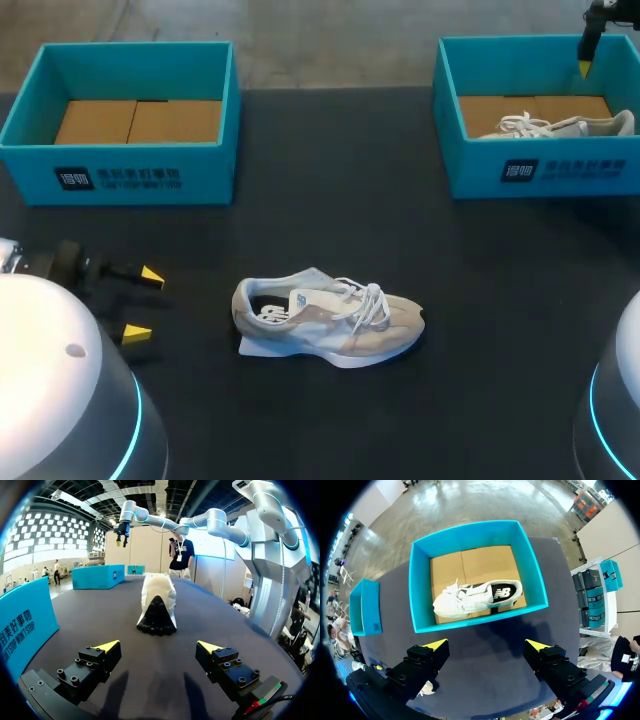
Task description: Take the shoe out of the shoebox, open the shoe tongue, remove and reinsert the insole, then place the shoe into the shoebox
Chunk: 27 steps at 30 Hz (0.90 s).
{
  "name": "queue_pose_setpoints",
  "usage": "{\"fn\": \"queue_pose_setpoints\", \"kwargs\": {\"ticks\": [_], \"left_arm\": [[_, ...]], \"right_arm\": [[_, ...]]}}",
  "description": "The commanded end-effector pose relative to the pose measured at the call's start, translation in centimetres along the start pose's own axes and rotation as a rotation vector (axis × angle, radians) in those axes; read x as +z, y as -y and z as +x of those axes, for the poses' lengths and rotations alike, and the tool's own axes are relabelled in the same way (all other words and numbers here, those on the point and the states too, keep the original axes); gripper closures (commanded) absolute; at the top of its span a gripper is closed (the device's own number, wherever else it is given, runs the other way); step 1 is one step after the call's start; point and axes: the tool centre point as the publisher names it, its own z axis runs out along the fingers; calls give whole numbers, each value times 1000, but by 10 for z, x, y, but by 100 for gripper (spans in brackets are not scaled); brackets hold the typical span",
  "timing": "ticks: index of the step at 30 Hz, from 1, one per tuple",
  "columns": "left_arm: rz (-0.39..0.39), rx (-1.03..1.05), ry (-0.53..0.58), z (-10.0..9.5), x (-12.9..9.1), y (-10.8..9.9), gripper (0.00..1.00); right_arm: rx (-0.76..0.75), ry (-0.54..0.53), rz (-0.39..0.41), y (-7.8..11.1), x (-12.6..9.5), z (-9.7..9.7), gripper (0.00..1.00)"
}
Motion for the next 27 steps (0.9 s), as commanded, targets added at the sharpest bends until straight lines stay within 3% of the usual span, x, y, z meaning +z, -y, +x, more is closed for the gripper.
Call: {"fn": "queue_pose_setpoints", "kwargs": {"ticks": [1, 27], "left_arm": [[13, 14, 5, 0, 6, 3, 0], [65, -24, -42, 2, 70, 14, 0]], "right_arm": [[1, 1, -2, 1, 0, 0, 0], [1, 1, -2, 1, 0, 0, 0]]}}
